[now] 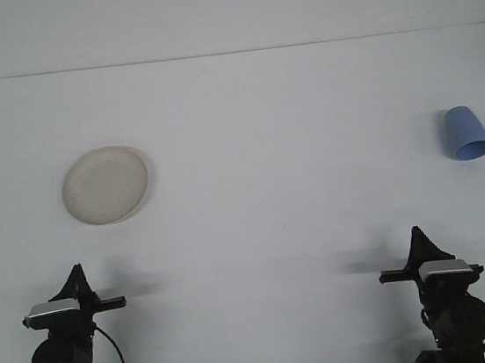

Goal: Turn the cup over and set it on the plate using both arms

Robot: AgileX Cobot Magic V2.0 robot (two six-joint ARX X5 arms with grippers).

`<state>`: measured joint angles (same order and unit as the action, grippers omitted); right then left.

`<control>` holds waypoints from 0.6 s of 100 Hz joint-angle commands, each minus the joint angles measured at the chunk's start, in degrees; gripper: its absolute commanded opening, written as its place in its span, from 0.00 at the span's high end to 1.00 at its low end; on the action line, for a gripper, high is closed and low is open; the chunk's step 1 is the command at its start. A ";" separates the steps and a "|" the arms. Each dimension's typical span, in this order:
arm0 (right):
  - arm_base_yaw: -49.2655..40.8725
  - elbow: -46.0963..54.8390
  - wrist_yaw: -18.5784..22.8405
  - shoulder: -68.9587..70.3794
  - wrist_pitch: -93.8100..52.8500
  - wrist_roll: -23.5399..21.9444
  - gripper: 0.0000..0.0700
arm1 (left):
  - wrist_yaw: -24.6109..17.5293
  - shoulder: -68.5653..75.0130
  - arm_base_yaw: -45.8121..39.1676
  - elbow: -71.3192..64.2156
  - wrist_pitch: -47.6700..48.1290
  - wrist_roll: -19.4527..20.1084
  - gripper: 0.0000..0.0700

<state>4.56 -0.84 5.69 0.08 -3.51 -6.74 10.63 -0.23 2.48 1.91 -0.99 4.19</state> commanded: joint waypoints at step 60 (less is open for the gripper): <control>-0.02 -28.65 -8.90 17.46 -3.67 -2.10 0.14 | 0.28 0.04 0.00 -1.11 -0.79 0.72 0.98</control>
<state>4.51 -25.93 -2.04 13.21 -5.02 -16.91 10.63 -0.23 2.48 1.91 -0.99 4.19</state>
